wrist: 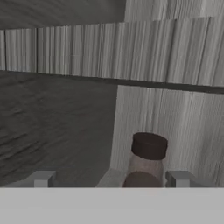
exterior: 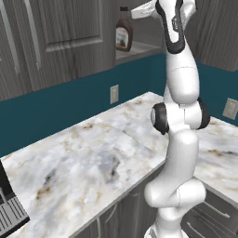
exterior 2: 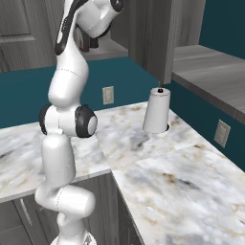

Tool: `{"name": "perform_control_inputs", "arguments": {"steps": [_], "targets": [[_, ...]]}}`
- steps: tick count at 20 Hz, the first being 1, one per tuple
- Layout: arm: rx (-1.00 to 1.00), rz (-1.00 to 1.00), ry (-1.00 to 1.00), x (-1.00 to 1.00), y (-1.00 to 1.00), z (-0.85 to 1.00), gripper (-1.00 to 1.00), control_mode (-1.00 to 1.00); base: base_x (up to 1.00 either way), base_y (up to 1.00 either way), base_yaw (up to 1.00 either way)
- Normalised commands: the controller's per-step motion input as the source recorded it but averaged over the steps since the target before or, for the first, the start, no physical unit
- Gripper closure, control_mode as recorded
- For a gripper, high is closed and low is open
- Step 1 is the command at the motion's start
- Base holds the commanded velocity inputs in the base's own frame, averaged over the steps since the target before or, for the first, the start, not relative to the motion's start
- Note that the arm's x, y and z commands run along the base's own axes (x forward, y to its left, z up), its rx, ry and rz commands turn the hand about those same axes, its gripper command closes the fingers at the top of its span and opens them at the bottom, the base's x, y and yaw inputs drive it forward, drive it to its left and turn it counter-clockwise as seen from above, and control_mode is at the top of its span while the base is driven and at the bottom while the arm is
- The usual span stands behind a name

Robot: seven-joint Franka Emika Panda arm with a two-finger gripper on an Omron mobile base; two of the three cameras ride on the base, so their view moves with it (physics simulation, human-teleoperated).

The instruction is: There are various items on the counter. Only move the condiments/shakers into the cabinet.

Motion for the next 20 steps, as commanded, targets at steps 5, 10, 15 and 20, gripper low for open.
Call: {"name": "perform_control_inputs", "arguments": {"steps": [5,10,15,20], "targets": [[0.00,-0.06,-0.07,-0.88,-0.36,-0.14,-1.00,-1.00,0.00,0.00,0.00],[0.00,-0.08,-0.22,-1.00,-0.64,-0.84,-1.00,-1.00,0.00,0.00,0.00],[0.00,-0.07,-0.26,-1.00,-0.50,-1.00,-1.00,-1.00,0.00,0.00,0.00],[-0.02,-0.10,-0.16,-1.00,-0.07,-1.00,-1.00,-1.00,0.00,0.00,0.00]]}}
